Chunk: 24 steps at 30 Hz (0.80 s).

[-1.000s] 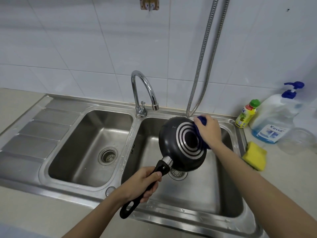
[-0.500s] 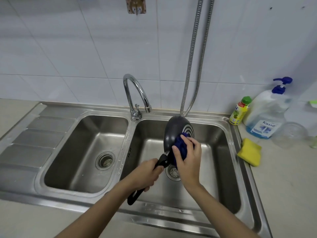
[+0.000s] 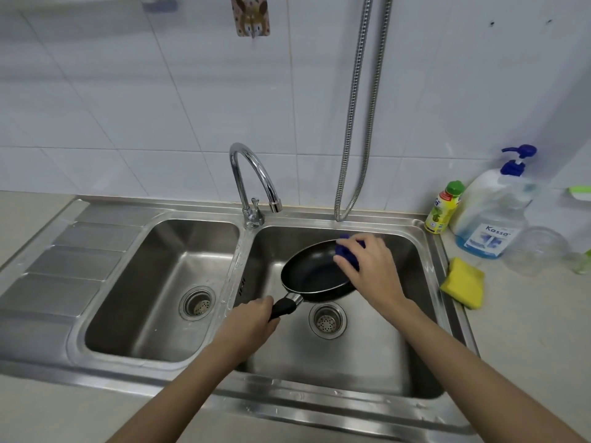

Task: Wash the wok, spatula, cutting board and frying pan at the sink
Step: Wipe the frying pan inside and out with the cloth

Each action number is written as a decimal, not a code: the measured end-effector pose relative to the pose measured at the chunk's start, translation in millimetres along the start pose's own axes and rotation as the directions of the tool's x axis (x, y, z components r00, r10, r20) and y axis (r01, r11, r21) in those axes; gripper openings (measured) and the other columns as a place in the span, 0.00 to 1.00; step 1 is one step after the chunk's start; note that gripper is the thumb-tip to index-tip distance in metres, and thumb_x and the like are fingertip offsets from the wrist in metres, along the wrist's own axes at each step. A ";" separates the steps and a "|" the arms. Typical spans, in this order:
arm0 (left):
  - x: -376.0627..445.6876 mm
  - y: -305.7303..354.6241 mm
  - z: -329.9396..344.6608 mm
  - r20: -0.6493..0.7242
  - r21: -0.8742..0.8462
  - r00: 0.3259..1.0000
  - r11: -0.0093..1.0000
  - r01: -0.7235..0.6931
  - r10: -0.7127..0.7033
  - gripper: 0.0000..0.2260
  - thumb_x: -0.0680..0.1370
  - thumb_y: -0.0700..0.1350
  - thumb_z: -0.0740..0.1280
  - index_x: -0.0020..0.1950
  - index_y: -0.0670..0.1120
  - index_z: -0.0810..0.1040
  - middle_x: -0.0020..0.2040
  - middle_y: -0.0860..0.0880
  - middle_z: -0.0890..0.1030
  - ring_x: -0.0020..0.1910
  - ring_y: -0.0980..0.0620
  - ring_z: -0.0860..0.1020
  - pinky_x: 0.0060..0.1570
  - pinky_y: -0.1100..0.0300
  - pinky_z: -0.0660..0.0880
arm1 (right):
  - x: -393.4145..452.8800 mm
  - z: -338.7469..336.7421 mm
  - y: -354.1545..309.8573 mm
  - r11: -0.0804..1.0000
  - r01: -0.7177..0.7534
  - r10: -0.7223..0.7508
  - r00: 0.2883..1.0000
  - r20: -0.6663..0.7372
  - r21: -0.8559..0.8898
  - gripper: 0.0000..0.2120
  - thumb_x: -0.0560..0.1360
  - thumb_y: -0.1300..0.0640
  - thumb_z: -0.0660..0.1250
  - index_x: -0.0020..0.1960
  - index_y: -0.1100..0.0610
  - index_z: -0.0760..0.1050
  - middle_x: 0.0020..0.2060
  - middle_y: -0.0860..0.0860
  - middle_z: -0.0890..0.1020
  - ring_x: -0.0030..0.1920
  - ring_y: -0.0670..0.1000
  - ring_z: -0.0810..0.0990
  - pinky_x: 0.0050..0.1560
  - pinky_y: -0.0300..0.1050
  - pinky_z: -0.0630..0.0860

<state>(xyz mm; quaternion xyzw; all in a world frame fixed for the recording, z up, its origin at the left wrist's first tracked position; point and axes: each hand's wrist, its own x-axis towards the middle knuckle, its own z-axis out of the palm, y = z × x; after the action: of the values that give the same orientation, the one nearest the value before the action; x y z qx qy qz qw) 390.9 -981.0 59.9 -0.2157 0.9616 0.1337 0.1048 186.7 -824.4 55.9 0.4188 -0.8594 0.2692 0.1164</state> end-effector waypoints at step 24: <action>-9.0 20.2 7.1 -0.166 -0.023 0.986 1.000 0.021 -0.024 0.11 0.79 0.54 0.62 0.43 0.48 0.67 0.39 0.54 0.72 0.37 0.49 0.75 0.35 0.58 0.66 | -5.4 11.0 27.5 0.945 0.051 0.121 0.862 0.492 -0.322 0.24 0.76 0.41 0.62 0.69 0.47 0.68 0.62 0.52 0.72 0.60 0.56 0.71 0.59 0.49 0.70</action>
<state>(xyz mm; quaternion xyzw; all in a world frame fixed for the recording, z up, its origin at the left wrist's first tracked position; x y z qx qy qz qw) 391.0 -957.8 59.9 -0.2380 0.9630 0.1242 0.0235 168.8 -813.1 34.4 0.4336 -0.8996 0.0071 -0.0506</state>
